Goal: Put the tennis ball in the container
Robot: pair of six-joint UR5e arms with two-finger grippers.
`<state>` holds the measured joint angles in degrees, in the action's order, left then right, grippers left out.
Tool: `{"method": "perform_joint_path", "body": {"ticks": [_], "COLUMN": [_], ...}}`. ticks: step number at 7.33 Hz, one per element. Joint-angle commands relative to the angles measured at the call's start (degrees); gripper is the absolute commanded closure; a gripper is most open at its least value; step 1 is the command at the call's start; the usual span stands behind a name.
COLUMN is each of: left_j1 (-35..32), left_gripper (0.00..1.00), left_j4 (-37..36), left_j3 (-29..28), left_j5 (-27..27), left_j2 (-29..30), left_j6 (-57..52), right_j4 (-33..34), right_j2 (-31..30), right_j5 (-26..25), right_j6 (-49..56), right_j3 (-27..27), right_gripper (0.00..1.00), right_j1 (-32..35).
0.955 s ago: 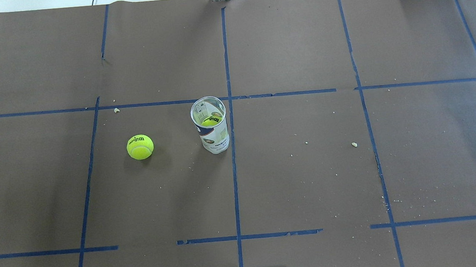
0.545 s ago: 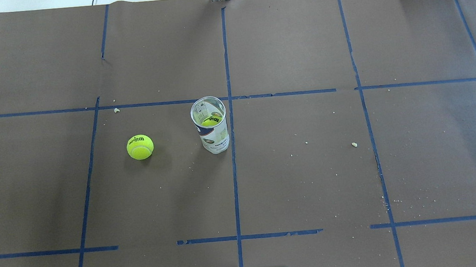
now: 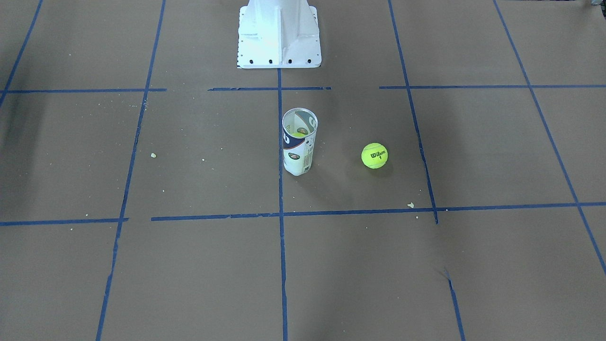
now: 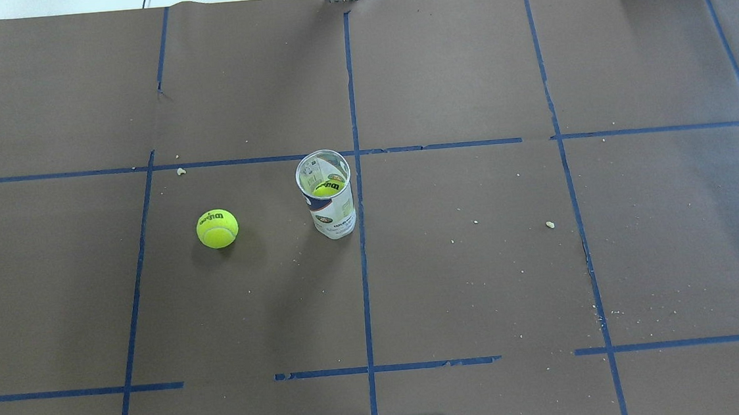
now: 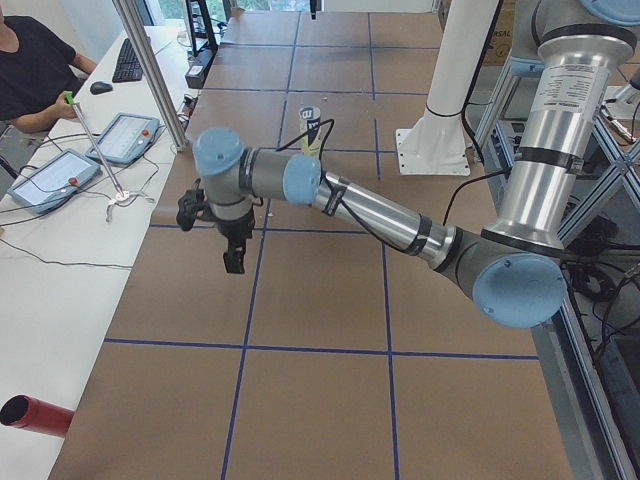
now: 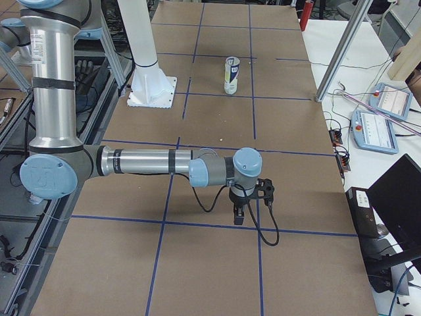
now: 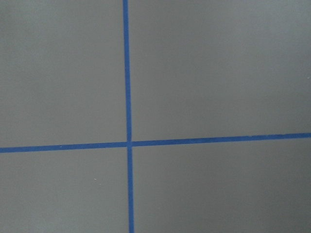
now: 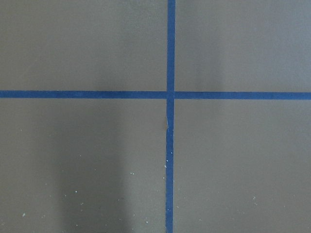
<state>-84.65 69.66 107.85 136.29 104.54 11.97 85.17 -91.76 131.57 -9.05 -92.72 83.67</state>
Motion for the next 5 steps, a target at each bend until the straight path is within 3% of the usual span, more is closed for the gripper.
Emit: {"method": "perform_joint_path", "body": {"ticks": [1,2,3,5], "left_j1": [10.6,16.2,21.9,29.8], "left_gripper": [0.0,0.0,0.0,0.0], "left_j4": [-1.0,1.6,5.8,10.2], "left_j3": [6.1,6.1,5.6,2.3], "left_j5": [-0.1,-0.8,-7.0,-11.0], "left_j2": [5.2,7.0,9.1,10.7], "left_j6": [17.7,24.2,31.6,36.2], "right_j4": [0.0,0.0,0.0,0.0], "right_j2": [0.0,0.0,0.0,0.0], "right_j5": [0.0,0.0,0.0,0.0], "right_j6": [0.0,0.0,0.0,0.0], "right_j3": [0.0,0.0,0.0,0.0], "right_gripper": [0.0,0.0,0.0,0.0], "right_j1": [0.0,-0.1,-0.1,0.0]}}
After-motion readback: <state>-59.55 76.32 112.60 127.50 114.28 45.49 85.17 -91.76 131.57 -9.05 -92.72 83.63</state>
